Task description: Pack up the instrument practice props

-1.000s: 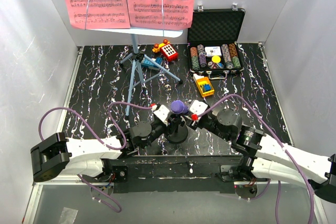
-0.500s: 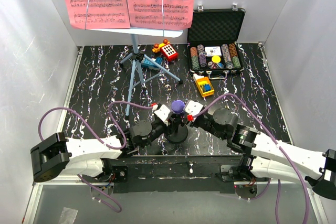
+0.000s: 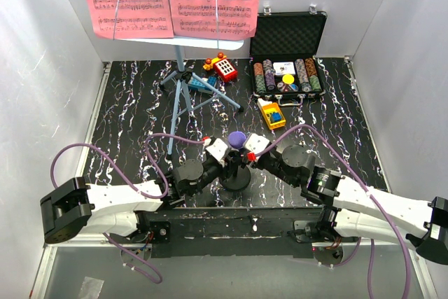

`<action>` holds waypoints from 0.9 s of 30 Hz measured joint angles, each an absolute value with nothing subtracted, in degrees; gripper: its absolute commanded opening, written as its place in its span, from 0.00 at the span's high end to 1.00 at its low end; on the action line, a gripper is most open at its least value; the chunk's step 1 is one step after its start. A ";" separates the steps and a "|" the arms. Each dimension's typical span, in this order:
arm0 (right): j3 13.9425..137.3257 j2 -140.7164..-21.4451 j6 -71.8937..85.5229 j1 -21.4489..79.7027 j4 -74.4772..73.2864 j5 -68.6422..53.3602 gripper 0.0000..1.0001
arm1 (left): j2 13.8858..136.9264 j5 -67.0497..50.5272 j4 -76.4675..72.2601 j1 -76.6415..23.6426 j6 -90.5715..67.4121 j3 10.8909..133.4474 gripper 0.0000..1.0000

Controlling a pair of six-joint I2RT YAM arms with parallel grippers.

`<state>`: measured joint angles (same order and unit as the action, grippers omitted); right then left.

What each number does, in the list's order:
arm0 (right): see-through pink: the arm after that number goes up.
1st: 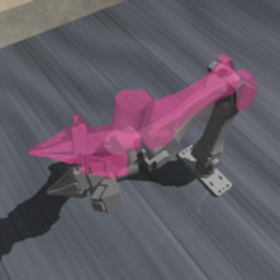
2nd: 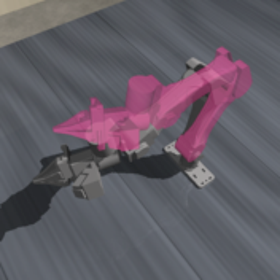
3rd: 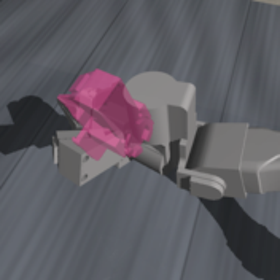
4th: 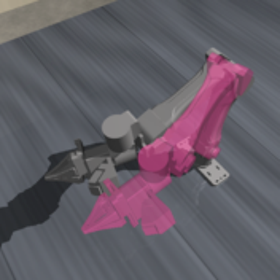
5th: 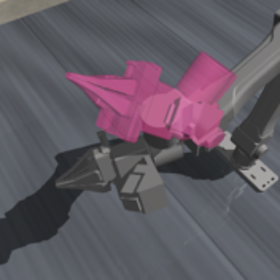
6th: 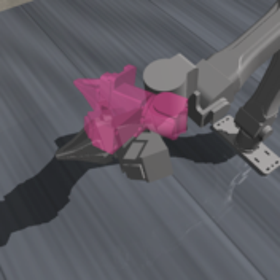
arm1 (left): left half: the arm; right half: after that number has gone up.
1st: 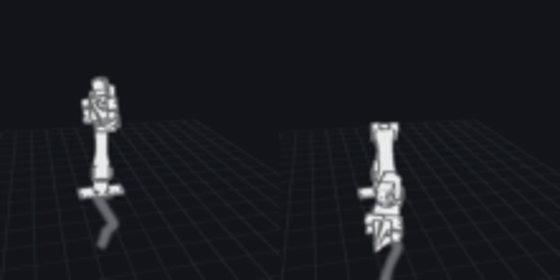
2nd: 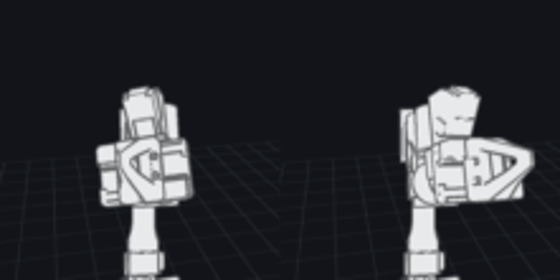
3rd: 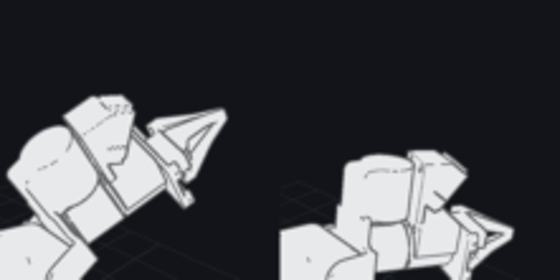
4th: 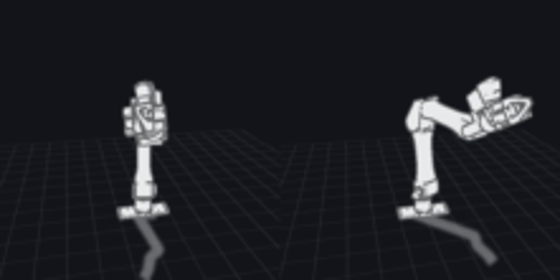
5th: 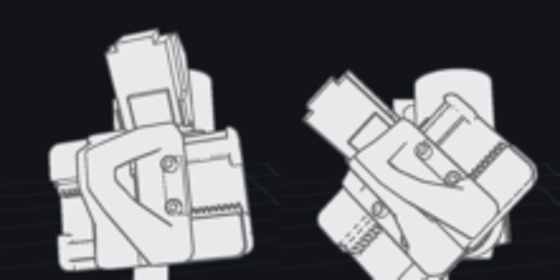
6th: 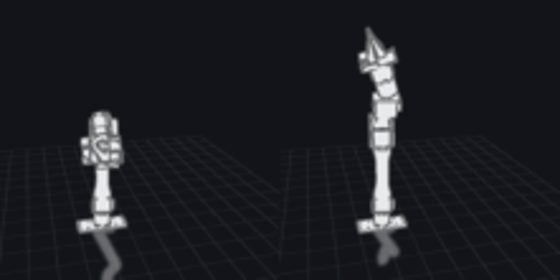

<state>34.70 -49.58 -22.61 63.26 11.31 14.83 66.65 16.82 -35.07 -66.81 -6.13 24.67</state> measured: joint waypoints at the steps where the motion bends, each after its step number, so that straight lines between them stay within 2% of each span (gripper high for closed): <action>1: 34.70 -49.56 -22.55 63.48 11.33 15.59 0.99 | 66.67 16.86 -34.48 -66.81 -6.22 24.99 1.00; 17: 34.70 -47.20 -23.70 65.08 10.31 22.11 0.99 | 66.70 17.04 -32.18 -66.98 -7.73 26.02 1.00; 23: 35.92 -44.01 -29.47 62.67 13.32 35.05 0.99 | 65.14 17.10 -30.35 -67.22 -7.75 25.87 1.00; 27: 36.67 -42.94 -31.11 62.70 14.94 38.68 0.99 | 64.69 17.10 -29.74 -67.24 -7.79 25.87 1.00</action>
